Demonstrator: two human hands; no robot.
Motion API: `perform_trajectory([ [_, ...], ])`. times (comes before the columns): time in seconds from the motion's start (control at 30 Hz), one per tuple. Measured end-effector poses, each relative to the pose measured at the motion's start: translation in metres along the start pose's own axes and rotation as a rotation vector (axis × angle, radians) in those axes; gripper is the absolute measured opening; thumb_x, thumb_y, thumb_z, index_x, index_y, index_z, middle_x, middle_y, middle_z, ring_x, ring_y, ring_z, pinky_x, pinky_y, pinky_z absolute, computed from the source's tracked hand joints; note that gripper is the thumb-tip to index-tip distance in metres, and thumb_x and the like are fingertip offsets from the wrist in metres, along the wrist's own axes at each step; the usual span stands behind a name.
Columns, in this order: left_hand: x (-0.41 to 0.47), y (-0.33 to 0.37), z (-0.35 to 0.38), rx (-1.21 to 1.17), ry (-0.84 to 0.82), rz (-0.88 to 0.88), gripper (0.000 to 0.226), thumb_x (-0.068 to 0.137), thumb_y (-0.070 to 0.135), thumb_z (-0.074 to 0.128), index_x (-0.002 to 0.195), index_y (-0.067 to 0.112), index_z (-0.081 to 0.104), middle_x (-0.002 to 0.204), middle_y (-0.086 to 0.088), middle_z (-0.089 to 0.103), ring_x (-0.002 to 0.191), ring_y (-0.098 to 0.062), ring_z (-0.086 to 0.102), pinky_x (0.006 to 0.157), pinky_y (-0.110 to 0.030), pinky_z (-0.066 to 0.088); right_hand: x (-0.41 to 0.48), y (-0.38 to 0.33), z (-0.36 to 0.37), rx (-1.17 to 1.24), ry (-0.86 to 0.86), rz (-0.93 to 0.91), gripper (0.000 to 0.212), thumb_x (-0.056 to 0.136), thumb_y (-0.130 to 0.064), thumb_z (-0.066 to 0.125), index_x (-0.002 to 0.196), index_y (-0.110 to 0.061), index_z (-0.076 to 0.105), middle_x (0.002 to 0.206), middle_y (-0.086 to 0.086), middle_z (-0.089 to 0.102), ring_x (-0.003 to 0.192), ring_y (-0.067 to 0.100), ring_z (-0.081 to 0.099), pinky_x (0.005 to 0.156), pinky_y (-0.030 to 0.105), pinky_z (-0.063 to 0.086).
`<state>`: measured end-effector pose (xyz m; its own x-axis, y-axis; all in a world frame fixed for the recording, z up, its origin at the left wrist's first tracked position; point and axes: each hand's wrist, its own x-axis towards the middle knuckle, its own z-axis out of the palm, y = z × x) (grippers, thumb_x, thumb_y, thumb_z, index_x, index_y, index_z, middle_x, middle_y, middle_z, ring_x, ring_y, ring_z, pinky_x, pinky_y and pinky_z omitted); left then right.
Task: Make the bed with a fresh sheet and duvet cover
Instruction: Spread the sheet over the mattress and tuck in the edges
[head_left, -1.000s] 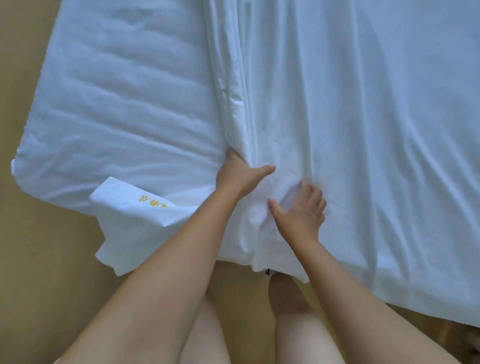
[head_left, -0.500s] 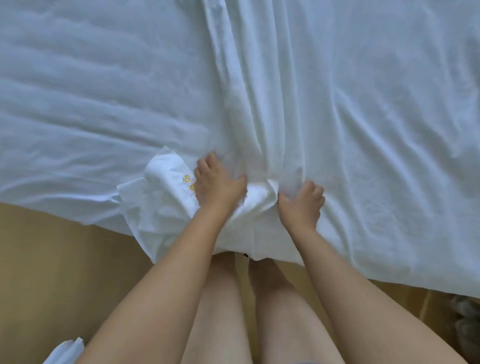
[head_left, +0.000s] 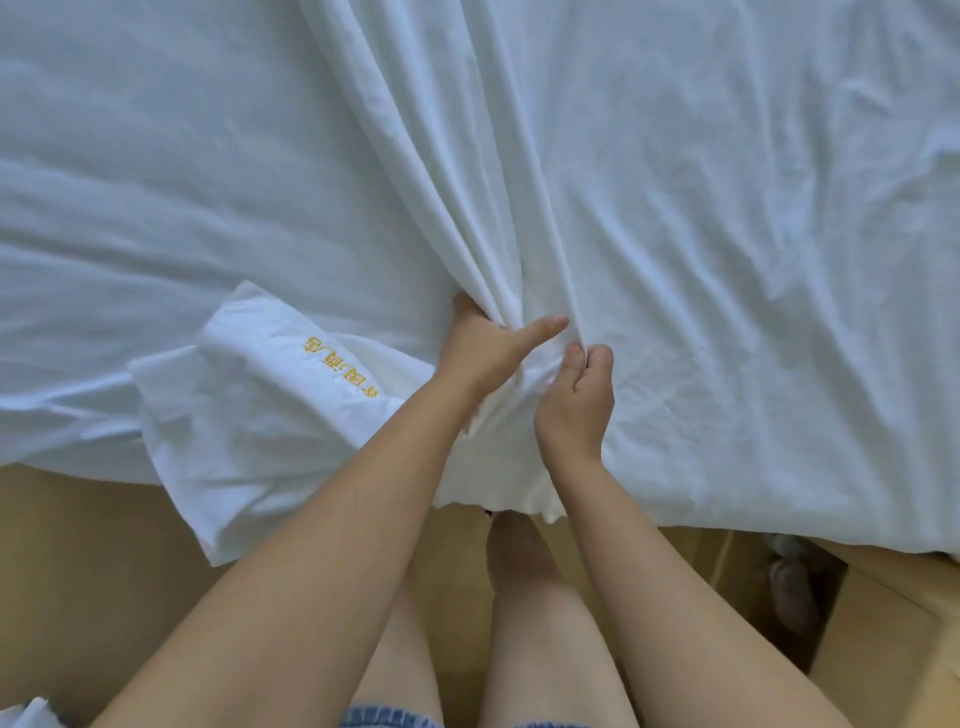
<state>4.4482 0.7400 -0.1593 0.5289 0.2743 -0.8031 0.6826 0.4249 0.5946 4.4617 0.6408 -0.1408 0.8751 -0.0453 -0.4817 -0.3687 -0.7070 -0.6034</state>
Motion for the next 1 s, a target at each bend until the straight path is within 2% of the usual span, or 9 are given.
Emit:
perform_trajectory([
  [0.17,0.007,0.005,0.072,-0.008,0.044,-0.018,0.075,0.065,0.049,0.08,0.116,0.022,0.032,0.104,0.012,0.052,0.097,-0.008,0.056,0.081,-0.026,0.049,0.037,0.026,-0.051,-0.005,-0.056,-0.102,0.032,0.103,-0.024,0.034,0.071,-0.02,0.029,0.06,-0.006,0.032,0.045,0.002,0.033,0.047,0.016,0.032],
  [0.33,0.009,0.0,0.183,-0.054,0.107,0.013,0.075,0.068,0.04,0.081,0.119,0.023,0.029,0.102,0.012,0.056,0.089,-0.002,0.058,0.068,-0.018,0.047,0.095,0.071,-0.13,0.032,-0.094,-0.177,0.034,0.102,-0.027,0.035,0.07,-0.02,0.031,0.058,-0.006,0.035,0.045,0.002,0.036,0.047,0.017,0.032],
  [0.5,0.013,-0.001,0.337,-0.08,0.041,-0.044,0.049,0.072,0.024,0.075,0.112,0.015,0.047,0.104,-0.004,0.064,0.09,-0.014,0.064,0.075,-0.027,0.054,0.162,0.131,-0.244,-0.024,-0.034,-0.097,0.032,0.102,-0.027,0.038,0.072,-0.015,0.037,0.063,-0.004,0.041,0.053,0.004,0.04,0.049,0.013,0.033],
  [0.6,0.015,0.005,0.392,-0.038,-0.038,-0.121,0.037,0.074,0.026,0.069,0.106,0.012,0.057,0.096,-0.003,0.067,0.091,-0.021,0.066,0.083,-0.035,0.055,0.196,0.153,-0.295,-0.097,-0.047,-0.074,0.025,0.1,-0.028,0.043,0.079,-0.014,0.045,0.079,-0.001,0.048,0.065,0.009,0.044,0.062,0.019,0.038],
  [0.67,0.02,0.008,0.396,0.048,0.017,-0.095,0.047,0.075,0.034,0.069,0.111,0.01,0.054,0.1,0.001,0.063,0.094,-0.016,0.062,0.086,-0.031,0.052,0.213,0.159,-0.309,-0.105,-0.102,-0.044,0.017,0.096,-0.031,0.049,0.1,-0.015,0.052,0.109,-0.001,0.046,0.093,0.014,0.052,0.083,0.027,0.043],
  [0.77,0.018,0.007,0.37,0.292,0.287,0.012,0.089,0.063,0.059,0.073,0.13,0.008,0.043,0.129,-0.004,0.046,0.123,-0.02,0.044,0.105,-0.035,0.038,0.225,0.149,-0.307,-0.157,-0.164,-0.032,0.047,0.091,-0.038,0.056,0.131,-0.016,0.044,0.139,-0.001,0.03,0.129,0.017,0.03,0.098,0.025,0.03],
  [0.83,0.016,0.013,0.347,0.388,0.43,-0.053,0.111,0.061,0.067,0.071,0.142,0.008,0.024,0.14,-0.008,0.03,0.135,-0.024,0.027,0.112,-0.038,0.026,0.23,0.137,-0.295,-0.241,-0.208,-0.034,0.062,0.089,-0.045,0.058,0.14,-0.018,0.036,0.146,-0.001,0.026,0.134,0.018,0.023,0.103,0.029,0.028],
  [0.9,0.023,0.02,0.33,0.3,0.465,-0.087,0.123,0.055,0.073,0.07,0.147,0.01,0.015,0.146,-0.007,0.026,0.139,-0.023,0.023,0.114,-0.039,0.022,0.232,0.126,-0.28,-0.273,-0.27,-0.02,0.07,0.086,-0.05,0.058,0.143,-0.018,0.033,0.146,0.0,0.026,0.135,0.02,0.023,0.107,0.035,0.027],
  [1.0,0.042,0.031,0.331,-0.076,0.329,0.009,0.122,0.037,0.072,0.074,0.138,0.015,0.037,0.131,0.003,0.053,0.122,-0.013,0.05,0.105,-0.035,0.041,0.235,0.113,-0.258,-0.304,-0.322,-0.031,0.075,0.081,-0.055,0.061,0.14,-0.015,0.037,0.138,0.004,0.036,0.128,0.023,0.037,0.105,0.039,0.036],
])
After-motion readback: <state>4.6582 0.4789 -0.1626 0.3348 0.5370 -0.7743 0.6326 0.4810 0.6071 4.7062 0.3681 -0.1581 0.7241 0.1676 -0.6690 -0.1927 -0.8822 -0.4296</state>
